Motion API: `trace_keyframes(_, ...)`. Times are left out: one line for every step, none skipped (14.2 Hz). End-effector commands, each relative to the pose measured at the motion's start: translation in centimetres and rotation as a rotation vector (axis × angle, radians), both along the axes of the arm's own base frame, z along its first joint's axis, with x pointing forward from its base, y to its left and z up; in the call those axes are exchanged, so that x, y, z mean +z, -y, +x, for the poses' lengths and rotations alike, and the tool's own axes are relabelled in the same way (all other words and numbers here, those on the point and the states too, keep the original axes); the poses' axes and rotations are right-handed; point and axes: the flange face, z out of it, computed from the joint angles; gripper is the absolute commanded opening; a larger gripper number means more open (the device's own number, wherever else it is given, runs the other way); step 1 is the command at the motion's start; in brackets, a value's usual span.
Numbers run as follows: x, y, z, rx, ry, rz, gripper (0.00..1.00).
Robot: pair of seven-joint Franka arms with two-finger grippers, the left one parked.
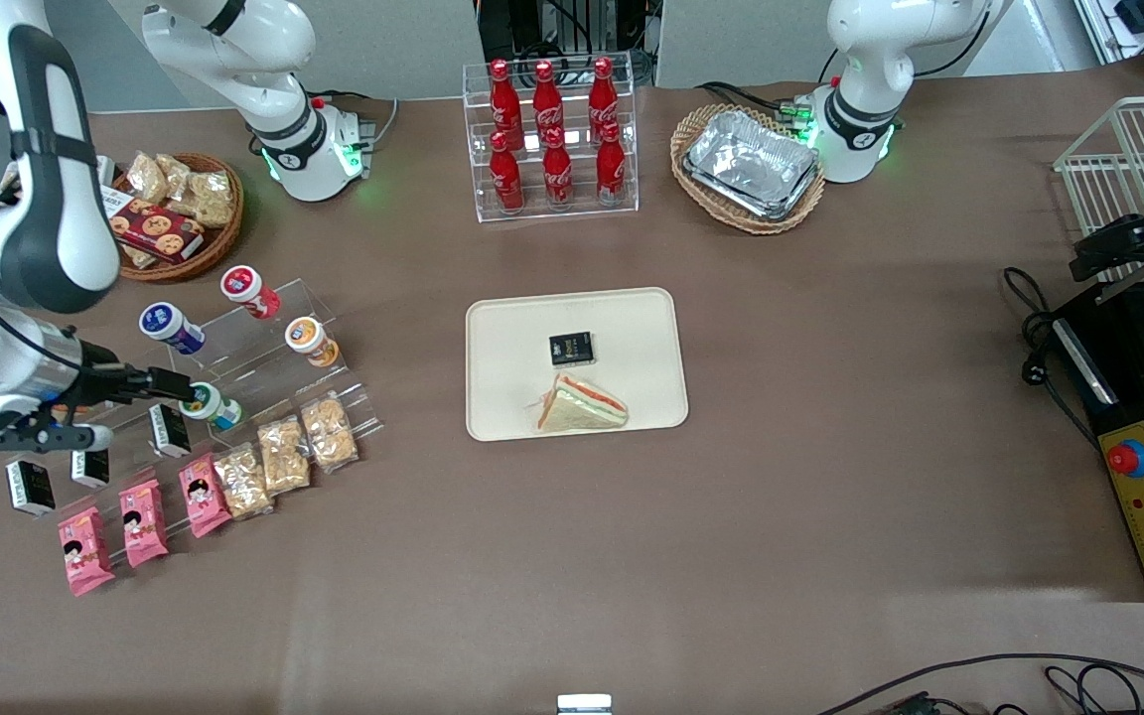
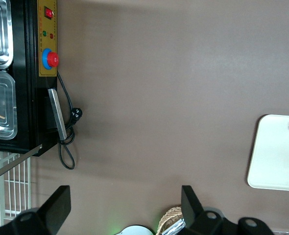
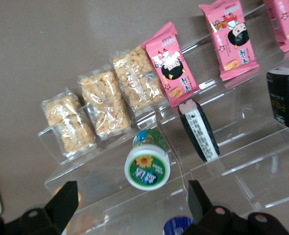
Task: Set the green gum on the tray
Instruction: 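Close the right gripper around the green-labelled cup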
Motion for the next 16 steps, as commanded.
trace_keyframes(-4.5,-0.1,-1.5,0.016,0.022,0.006,1.00)
trace_keyframes(-5.6,-0.1,-2.0,0.024,0.028,0.005,1.00)
trace_keyframes(-6.3,-0.1,-2.3,0.036,0.029,0.005,1.00)
trace_keyframes(-6.8,-0.1,-2.4,0.038,0.020,0.006,1.00)
trace_keyframes(-7.1,-0.2,-2.5,0.039,0.014,0.007,1.00)
trace_keyframes(-7.5,-0.2,-2.7,0.039,0.009,0.008,0.98)
trace_keyframes(-7.9,-0.2,-2.9,0.038,0.011,0.007,0.93)
trace_keyframes(-8.3,-0.2,-3.1,0.039,0.012,0.006,0.80)
trace_keyframes(-8.2,-0.2,-3.0,0.039,0.017,0.005,0.71)
trace_keyframes(-8.2,-0.1,-3.0,0.039,0.018,0.005,0.62)
trace_keyframes(-8.1,-0.1,-2.9,0.037,0.021,0.005,0.62)
trace_keyframes(-8.2,-0.1,-2.8,0.038,0.020,0.005,0.62)
trace_keyframes(-8.4,0.0,-2.8,0.035,0.023,0.006,0.62)
trace_keyframes(-8.3,0.0,-2.7,0.034,0.032,0.004,0.62)
trace_keyframes(-8.3,0.0,-2.7,0.037,0.032,0.004,0.59)
trace_keyframes(-8.1,0.0,-2.6,0.043,0.034,0.005,0.49)
